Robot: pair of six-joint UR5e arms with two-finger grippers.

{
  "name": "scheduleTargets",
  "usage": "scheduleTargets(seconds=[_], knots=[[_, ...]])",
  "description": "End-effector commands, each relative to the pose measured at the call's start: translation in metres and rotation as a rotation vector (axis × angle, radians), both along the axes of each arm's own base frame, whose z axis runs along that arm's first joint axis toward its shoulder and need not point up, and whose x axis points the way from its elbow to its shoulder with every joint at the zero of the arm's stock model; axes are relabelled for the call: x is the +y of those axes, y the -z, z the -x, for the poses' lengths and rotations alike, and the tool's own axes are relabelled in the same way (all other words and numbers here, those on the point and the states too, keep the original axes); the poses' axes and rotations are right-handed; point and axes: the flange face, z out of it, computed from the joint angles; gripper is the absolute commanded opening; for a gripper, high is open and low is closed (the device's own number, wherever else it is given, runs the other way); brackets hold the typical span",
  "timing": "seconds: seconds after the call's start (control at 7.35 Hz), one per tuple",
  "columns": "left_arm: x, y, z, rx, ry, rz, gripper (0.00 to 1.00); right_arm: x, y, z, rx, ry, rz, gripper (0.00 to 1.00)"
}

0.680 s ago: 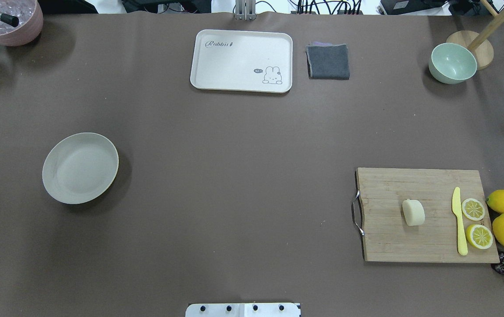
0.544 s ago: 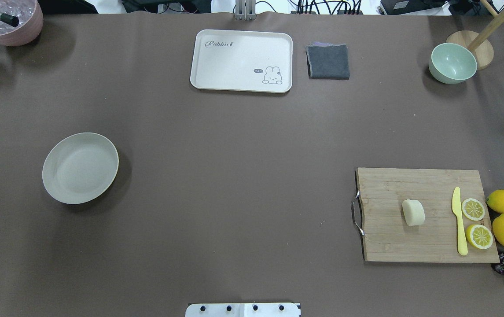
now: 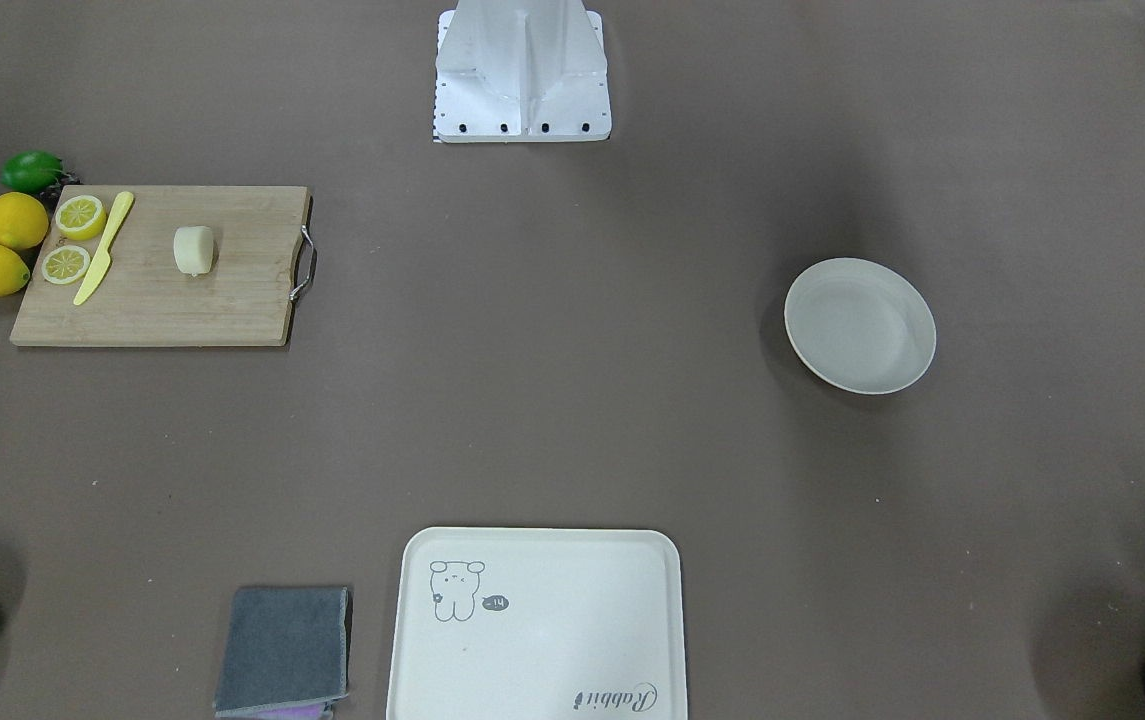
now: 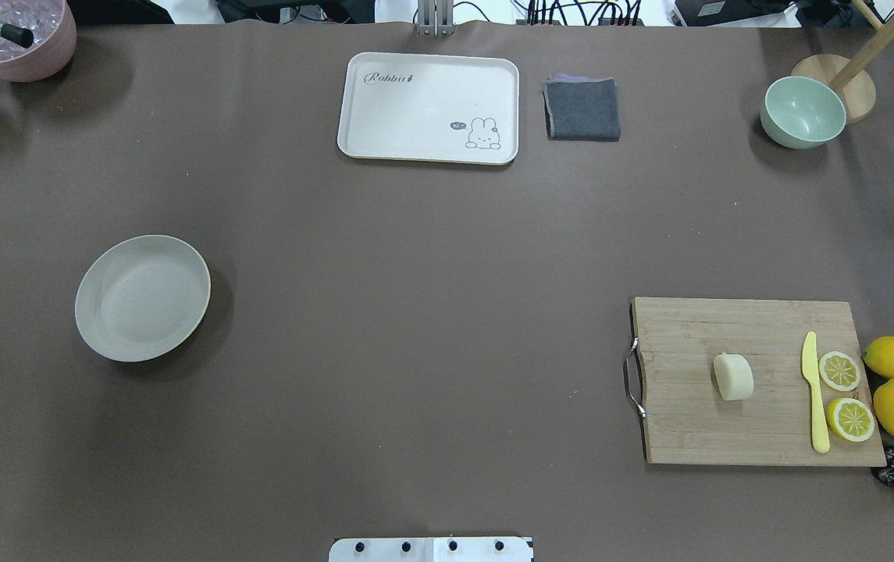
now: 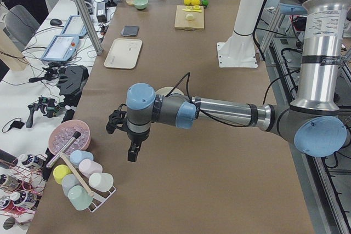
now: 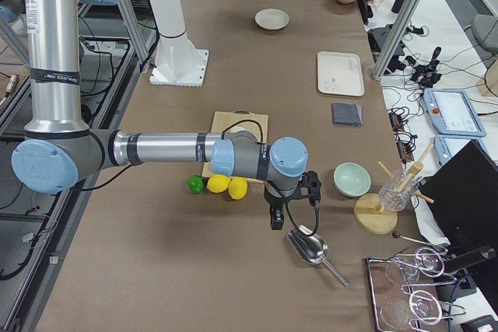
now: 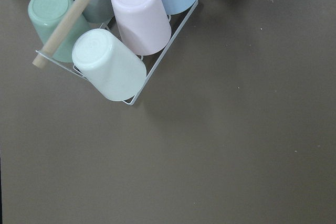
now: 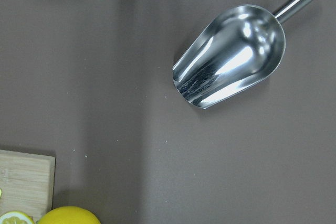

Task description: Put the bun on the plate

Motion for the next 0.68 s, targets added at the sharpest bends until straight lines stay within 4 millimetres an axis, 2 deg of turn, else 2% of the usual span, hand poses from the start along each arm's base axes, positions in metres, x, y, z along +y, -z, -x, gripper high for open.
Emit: scheduleTargets(seconds=[0.0, 0.54], knots=[[0.0004, -0.0007, 0.0, 0.0, 0.0, 0.001, 0.98, -0.0008, 0.0019, 0.0, 0.0, 0.0, -0.004, 1.0], [-0.0004, 0.0001, -0.0008, 0.0, -0.002, 0.0, 0.98, -0.0037, 0.0049, 0.0, -0.001, 0.0, -0.01, 1.0]])
